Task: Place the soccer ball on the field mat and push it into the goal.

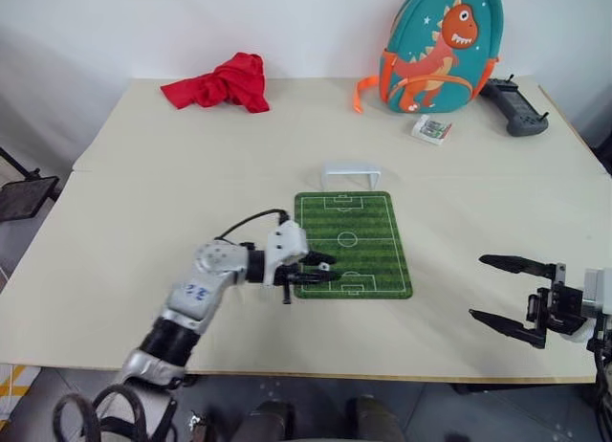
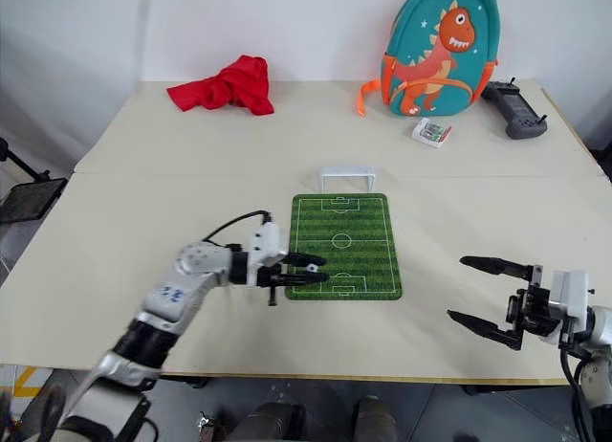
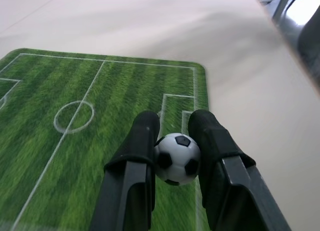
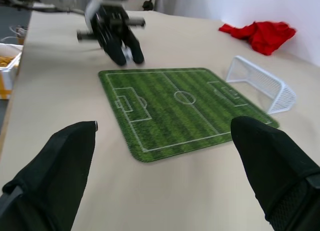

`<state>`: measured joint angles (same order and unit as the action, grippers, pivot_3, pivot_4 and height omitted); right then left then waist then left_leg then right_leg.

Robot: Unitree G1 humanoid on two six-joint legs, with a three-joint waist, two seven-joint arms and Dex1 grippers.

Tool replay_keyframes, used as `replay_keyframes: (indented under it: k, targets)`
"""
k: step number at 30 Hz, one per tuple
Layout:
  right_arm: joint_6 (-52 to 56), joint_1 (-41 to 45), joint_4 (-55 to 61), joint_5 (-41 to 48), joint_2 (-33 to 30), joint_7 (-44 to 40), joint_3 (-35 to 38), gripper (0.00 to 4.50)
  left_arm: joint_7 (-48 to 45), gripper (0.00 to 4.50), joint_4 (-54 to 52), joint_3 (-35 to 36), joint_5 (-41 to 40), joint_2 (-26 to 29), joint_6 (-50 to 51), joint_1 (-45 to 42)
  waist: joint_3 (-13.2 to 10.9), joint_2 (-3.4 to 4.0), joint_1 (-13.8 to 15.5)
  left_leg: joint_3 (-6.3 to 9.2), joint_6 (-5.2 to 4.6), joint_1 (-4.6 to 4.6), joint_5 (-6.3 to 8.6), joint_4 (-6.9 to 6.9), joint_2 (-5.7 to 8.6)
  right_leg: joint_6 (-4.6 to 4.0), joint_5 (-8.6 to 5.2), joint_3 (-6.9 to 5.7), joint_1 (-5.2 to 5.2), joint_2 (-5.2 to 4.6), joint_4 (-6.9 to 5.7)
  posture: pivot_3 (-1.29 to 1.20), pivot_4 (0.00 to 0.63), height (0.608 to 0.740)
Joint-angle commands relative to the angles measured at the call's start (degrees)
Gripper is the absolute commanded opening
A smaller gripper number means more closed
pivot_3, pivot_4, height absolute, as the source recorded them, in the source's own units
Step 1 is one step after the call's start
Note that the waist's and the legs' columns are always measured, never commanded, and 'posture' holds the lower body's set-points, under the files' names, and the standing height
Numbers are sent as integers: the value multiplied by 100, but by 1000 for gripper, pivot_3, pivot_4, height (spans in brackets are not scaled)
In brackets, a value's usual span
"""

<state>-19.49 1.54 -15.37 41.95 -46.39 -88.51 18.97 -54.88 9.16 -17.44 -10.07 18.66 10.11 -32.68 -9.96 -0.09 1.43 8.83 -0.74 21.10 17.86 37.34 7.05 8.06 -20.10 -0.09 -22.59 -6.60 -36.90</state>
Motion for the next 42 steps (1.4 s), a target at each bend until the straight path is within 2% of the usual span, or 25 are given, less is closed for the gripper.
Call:
replay_keyframes:
  k: [1,10,20,22,27,39,42]
  targets:
    - [86,-284,724,37,126,62,178,4500,135,868,305,-267,280,-383,-309,-195,-1,-1,16,-1,-2,3,1,4,0,3,3,4,-1,1,2,0,150,740]
    - [481,-723,1869,-78,389,799,204,4500,294,868,484,-525,732,-647,-562,-88,-1,-2,20,-7,-7,5,4,16,3,11,9,28,-4,1,1,0,150,740]
    - [875,-714,2493,-172,449,1277,91,4500,175,868,247,-464,642,-585,-379,128,-1,-2,23,-5,-11,6,6,20,6,18,14,39,-3,1,1,0,150,740]
    - [979,-678,2626,-193,455,1383,48,4500,167,1594,203,-477,654,-573,-328,150,-1,-2,23,-4,-11,5,6,21,6,17,15,40,-3,1,0,0,150,740]
    - [1392,-559,3041,-180,380,1697,-43,4500,342,3037,204,-385,673,-636,-474,176,-1,-2,24,-5,-11,6,6,22,6,18,15,40,-3,1,0,0,150,740]
    - [2023,-262,3247,-171,374,1858,-76,4500,438,3037,13,-166,593,-668,-786,126,-1,-2,25,-5,-11,7,6,25,6,17,15,39,-3,0,0,0,150,740]
    - [2027,-234,3196,-196,414,1827,-108,4500,213,3037,-287,-63,372,-548,-743,197,-2,-3,25,-5,-11,8,6,24,6,18,15,39,-3,0,0,0,150,740]
